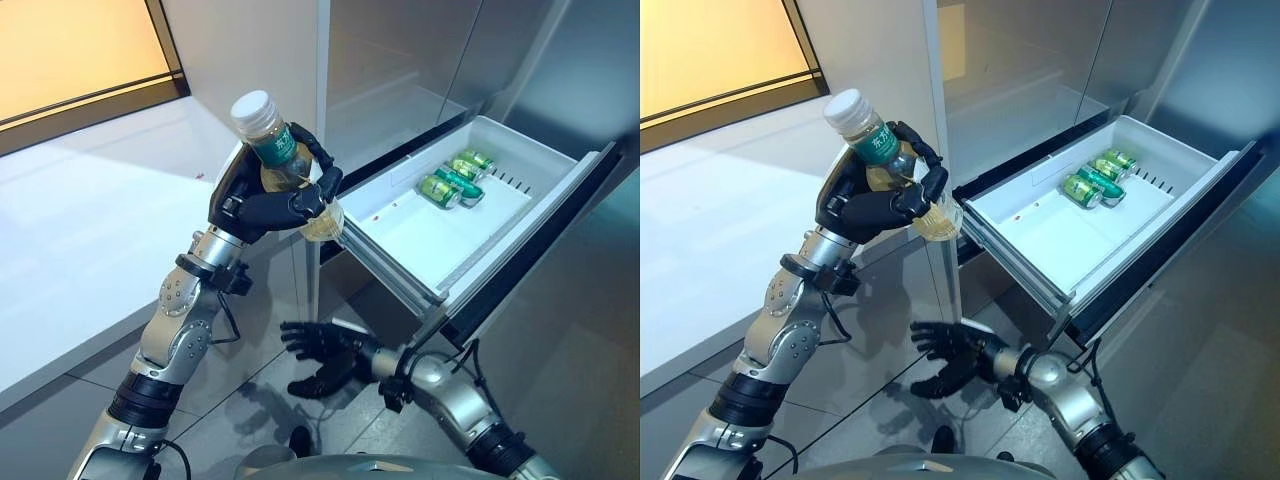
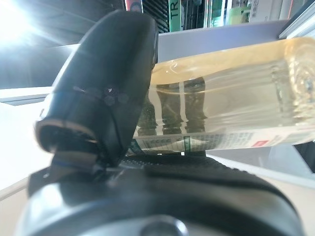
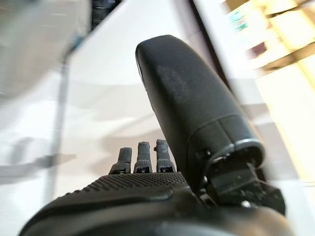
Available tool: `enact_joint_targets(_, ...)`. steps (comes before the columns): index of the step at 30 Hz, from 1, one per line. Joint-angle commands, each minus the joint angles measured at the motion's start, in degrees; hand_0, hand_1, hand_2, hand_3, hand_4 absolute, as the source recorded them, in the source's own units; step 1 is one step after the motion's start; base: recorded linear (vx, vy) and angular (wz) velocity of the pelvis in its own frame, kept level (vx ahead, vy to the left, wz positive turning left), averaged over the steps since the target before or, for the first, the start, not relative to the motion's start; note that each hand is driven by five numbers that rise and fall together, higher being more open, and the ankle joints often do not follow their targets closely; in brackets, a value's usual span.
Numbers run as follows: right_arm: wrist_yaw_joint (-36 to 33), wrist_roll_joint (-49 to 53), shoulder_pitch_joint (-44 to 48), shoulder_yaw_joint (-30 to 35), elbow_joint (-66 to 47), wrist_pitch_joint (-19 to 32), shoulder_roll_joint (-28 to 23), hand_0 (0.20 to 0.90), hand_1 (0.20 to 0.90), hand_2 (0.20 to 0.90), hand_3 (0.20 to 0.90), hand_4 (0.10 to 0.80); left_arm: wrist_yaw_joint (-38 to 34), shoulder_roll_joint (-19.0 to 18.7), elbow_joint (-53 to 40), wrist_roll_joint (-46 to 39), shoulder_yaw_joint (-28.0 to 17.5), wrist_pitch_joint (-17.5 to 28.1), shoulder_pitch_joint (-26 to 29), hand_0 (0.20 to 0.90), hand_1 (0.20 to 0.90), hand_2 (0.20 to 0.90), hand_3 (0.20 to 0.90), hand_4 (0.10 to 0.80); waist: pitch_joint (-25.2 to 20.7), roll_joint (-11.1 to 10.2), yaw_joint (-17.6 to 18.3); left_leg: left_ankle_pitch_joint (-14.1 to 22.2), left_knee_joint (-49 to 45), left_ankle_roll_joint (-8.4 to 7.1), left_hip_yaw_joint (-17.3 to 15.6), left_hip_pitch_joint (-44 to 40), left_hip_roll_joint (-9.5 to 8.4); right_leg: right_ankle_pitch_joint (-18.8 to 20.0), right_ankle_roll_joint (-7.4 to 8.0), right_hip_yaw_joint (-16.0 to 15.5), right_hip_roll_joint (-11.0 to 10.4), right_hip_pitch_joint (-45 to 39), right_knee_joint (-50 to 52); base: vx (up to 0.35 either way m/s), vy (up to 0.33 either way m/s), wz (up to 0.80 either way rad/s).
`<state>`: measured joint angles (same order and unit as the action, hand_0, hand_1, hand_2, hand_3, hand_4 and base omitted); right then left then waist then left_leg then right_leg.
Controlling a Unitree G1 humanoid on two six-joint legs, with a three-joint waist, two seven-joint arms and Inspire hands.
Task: Put drinks into fridge and close the fridge
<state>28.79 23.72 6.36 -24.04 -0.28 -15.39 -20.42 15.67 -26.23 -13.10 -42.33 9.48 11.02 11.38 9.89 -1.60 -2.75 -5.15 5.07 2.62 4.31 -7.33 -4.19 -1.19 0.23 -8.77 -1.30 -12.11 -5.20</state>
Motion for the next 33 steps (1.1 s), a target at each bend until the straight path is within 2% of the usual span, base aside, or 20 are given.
enact_joint_targets(1,-1.24,10.26,8.16,4.55,-9.45,3.66,1.75,0.900,0.900,0.900,0.900,0.800,3.20,1.64,-2.70,-5.66,-2.47,5.63,6.21,0.300,0.300,0.300,0.200,0.100,-5.58,0.57,0.23,6.38,-0.07,-1.49,-2.05,-1.86,0.92,1.19,2.54,2.09,-1.14,2.49,1.75,-0.032,-0.006,-0.09)
enact_joint_targets(6,-5.63,18.23,12.29,8.27,-13.45,1.43,-0.78,0.900,0.900,0.900,0.900,0.800,5.68,1.03,-2.72,-7.89,-1.88,4.59,7.56,0.300,0.300,0.300,0.200,0.100,-6.44,0.33,0.85,5.96,-0.07,-1.53,-2.94,-1.43,1.23,1.70,2.39,2.63,-1.06,3.12,1.57,-0.045,-0.007,-0.04)
enact_joint_targets(14,-7.89,20.42,13.33,10.62,-16.48,0.93,-3.29,0.900,0.900,0.900,0.900,0.800,6.91,0.45,-5.18,-7.80,-0.45,4.46,8.43,0.300,0.300,0.300,0.200,0.100,-6.99,-0.06,1.68,6.08,-0.07,-1.45,-3.91,-1.69,1.55,1.89,2.15,3.36,-0.66,3.04,1.28,-0.005,-0.010,-0.05)
enact_joint_targets(23,-9.57,23.57,17.16,10.36,-18.62,1.65,-5.22,0.900,0.900,0.900,0.900,0.800,2.65,-1.91,-4.11,-1.94,1.28,5.41,11.64,0.300,0.300,0.300,0.200,0.100,-7.47,-0.24,2.22,6.25,-0.07,-1.52,-4.49,-1.87,1.73,2.01,2.05,3.92,-0.43,2.90,0.91,-0.002,-0.013,-0.05)
enact_joint_targets(28,-10.54,22.05,19.23,10.57,-19.00,2.42,-6.75,0.900,0.900,0.900,0.900,0.800,0.80,-3.32,-2.22,-0.23,1.61,3.80,12.60,0.300,0.300,0.300,0.200,0.100,-7.84,-0.31,2.29,6.29,-0.07,-1.62,-4.73,-1.83,1.77,2.11,2.16,3.75,-0.41,3.00,0.79,0.000,0.000,0.00)
enact_joint_targets(33,-11.30,22.20,20.56,10.32,-18.94,0.42,-7.92,0.900,0.900,0.900,0.900,0.800,0.11,-3.91,-1.64,1.84,2.53,3.53,12.62,0.300,0.300,0.300,0.200,0.100,-7.87,-0.26,2.56,6.11,-0.07,-1.63,-5.14,-1.75,1.93,2.14,2.09,4.03,-0.30,3.26,0.93,-0.008,-0.004,-0.04)
